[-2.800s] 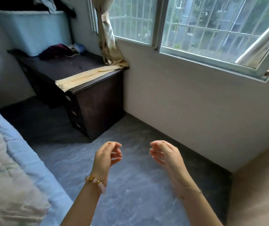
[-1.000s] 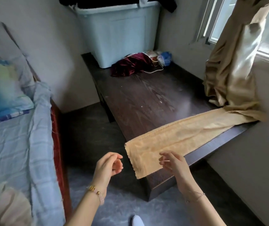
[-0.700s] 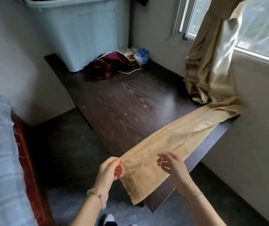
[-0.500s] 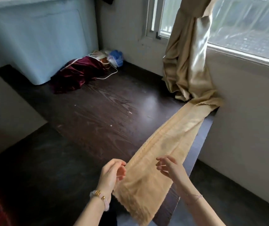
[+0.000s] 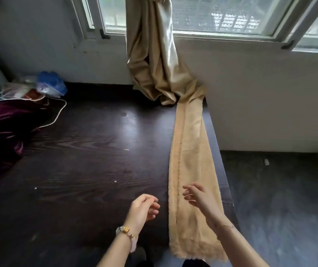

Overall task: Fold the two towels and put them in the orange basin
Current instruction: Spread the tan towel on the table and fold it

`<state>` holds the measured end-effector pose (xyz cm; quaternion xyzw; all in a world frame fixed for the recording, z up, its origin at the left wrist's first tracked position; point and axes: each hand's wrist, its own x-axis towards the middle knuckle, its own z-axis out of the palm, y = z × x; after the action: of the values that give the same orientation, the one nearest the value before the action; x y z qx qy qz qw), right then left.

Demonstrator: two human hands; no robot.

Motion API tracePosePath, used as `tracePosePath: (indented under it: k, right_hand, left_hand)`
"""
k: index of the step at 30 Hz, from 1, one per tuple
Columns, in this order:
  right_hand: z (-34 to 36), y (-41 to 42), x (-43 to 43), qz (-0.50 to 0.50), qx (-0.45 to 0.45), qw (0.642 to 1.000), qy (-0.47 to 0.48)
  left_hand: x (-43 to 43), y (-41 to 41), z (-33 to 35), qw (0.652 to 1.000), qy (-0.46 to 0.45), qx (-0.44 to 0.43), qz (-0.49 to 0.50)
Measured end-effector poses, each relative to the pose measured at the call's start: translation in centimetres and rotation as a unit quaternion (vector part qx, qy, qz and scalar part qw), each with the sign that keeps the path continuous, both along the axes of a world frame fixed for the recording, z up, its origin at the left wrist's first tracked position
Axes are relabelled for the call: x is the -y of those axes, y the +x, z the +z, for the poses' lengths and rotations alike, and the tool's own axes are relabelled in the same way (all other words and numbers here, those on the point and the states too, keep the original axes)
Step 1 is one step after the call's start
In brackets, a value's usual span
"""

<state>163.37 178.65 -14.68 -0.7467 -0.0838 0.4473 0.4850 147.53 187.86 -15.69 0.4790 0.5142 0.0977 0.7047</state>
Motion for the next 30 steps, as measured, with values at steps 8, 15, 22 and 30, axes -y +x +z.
tracePosePath:
  k: [8, 15, 22, 30]
  right_hand:
    - [-2.4, -2.8, 1.3, -0.029, 0.090, 0.993, -0.070]
    - [-5.1, -3.4, 0.6, 0.058, 0.171, 0.974, -0.134]
    - [-6.3, -3.2, 0.0, 0.113, 0.262, 0.940, -0.189]
    - [-6.8, -3.2, -0.8, 0.096, 0.273, 0.935, -0.208]
  left_hand:
    - [-1.0, 0.1, -3.4, 0.978, 0.069, -0.067, -0.184]
    - [0.1, 1.6, -4.0, 0.906, 0.248, -0.177, -0.294]
    - [0.9, 3.9, -2.9, 0.857, 0.277, -0.266, -0.343]
    - [1.2, 5.1, -3.1, 0.828, 0.305, -0.317, -0.349]
